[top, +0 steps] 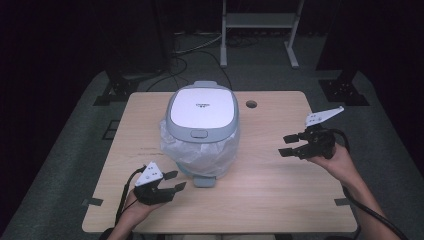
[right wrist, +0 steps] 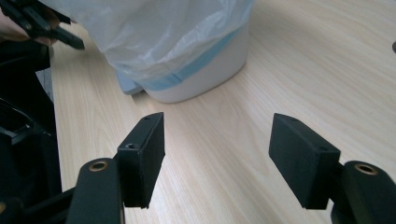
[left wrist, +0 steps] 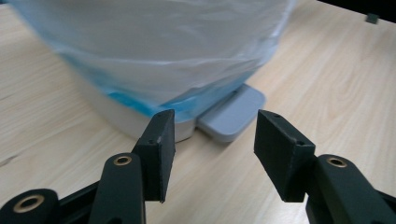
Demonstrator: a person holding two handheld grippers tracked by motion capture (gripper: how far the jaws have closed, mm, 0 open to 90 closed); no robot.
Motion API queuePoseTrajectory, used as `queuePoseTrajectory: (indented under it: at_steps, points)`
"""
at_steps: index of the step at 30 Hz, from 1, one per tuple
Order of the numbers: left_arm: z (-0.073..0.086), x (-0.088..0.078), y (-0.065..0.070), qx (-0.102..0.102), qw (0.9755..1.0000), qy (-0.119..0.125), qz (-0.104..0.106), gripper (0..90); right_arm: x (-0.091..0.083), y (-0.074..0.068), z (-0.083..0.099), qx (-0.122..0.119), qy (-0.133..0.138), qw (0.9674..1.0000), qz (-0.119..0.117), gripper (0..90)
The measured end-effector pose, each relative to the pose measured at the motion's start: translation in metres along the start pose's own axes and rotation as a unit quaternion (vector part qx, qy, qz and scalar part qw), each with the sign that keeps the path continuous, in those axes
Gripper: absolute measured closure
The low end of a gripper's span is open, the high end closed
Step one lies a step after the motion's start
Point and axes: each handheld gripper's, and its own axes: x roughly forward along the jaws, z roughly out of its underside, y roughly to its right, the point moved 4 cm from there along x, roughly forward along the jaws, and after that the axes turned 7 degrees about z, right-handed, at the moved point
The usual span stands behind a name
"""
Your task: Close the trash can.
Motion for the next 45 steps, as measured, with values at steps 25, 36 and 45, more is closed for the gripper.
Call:
queuePoseTrajectory:
  at_steps: [25, 36, 45]
  points:
    - [0.011, -0.03, -0.042, -0.04, 0.9953, 0.02, -0.086, 35.5, 0.008, 0.005, 0.053, 0.044, -0.008, 0.999, 0.005, 32.5]
    - [0.021, -0.035, -0.048, -0.068, 0.9896, 0.038, -0.121, 22.7, 0.011, 0.0, 0.076, 0.055, -0.01, 0.9984, 0.01, 31.2]
    - [0.028, -0.038, -0.051, -0.073, 0.9865, 0.035, -0.142, 18.4, 0.005, -0.01, 0.09, 0.052, -0.006, 0.9983, 0.026, 28.2]
